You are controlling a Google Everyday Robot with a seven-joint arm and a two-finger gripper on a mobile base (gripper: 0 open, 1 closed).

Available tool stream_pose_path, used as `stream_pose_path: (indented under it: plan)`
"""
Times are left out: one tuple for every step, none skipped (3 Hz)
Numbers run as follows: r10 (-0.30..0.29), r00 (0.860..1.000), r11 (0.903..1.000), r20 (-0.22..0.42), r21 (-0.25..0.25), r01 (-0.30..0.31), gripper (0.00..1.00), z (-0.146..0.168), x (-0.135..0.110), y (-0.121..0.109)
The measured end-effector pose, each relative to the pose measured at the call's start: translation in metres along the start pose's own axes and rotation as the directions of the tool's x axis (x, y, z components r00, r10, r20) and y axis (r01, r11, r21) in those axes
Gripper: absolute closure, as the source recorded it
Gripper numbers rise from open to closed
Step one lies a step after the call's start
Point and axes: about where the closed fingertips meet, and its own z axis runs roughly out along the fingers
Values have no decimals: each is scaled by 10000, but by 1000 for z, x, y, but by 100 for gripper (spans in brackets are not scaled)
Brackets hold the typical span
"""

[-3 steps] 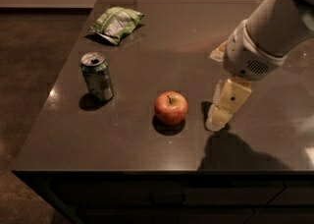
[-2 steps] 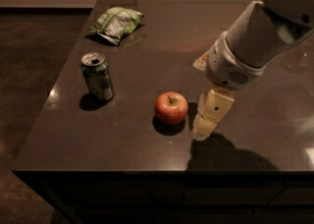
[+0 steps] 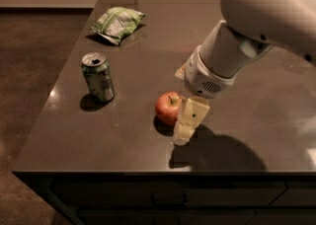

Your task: Move apple near green jalapeno chip bag

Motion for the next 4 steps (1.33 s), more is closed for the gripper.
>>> stream_pose_path:
  plan:
    - [79,10000,9999,24,-137,-79,15,10,-1,-3]
    - [108,9999,9996,37,-252,-107,41,17,-3,-4]
    - [155,9999,9993,33,-347,-154,62,16,-5,-7]
    - [435,9990,9988,87,-217,-433,86,6,-8,-25]
